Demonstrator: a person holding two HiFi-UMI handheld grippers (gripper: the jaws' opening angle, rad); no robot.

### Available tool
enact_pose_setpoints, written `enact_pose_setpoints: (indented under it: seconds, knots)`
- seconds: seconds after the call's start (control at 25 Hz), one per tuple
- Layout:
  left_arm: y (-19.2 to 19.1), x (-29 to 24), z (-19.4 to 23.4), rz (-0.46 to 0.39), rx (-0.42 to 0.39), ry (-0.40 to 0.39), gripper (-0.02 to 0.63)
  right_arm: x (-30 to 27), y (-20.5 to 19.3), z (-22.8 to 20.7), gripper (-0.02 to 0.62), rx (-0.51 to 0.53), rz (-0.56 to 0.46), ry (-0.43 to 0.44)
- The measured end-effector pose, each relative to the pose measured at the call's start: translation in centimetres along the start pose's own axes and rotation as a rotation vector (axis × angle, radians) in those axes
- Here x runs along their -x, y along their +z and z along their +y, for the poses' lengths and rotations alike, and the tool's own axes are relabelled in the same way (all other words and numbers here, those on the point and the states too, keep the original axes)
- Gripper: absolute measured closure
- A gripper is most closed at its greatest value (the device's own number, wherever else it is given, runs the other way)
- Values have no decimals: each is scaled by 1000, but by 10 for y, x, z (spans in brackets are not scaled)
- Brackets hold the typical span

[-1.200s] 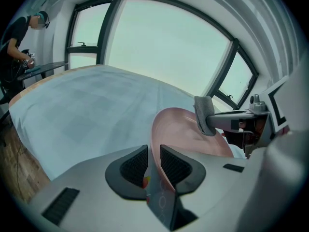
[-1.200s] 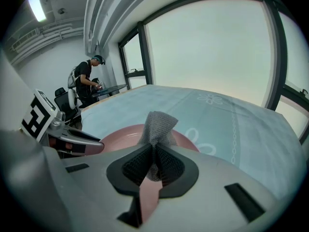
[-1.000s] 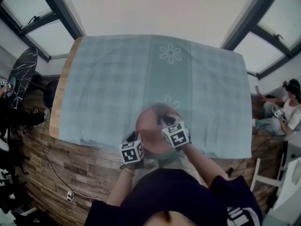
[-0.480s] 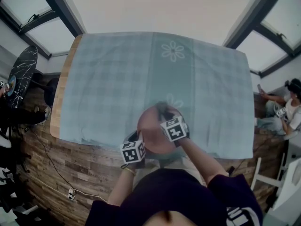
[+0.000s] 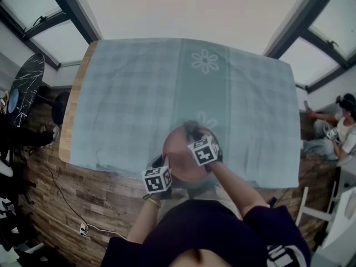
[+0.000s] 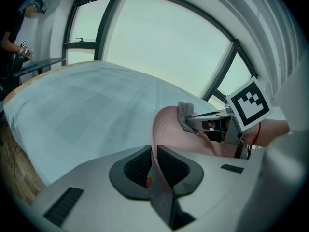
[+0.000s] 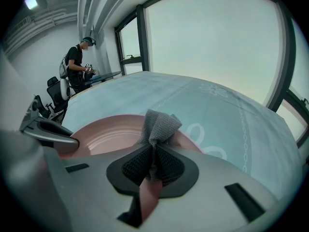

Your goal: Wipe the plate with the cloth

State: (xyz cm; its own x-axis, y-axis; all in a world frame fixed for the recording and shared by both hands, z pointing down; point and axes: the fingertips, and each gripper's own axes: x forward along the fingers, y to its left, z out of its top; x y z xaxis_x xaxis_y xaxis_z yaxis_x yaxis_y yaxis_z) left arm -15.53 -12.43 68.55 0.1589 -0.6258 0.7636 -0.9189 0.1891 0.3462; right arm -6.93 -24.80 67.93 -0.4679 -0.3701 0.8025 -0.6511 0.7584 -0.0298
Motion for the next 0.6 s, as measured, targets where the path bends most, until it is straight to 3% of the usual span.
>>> enact_pose_setpoints:
  seconds: [0.6]
  knots:
    - [0, -1, 0, 0, 0, 8, 554, -11, 12, 27, 563, 43, -7, 56]
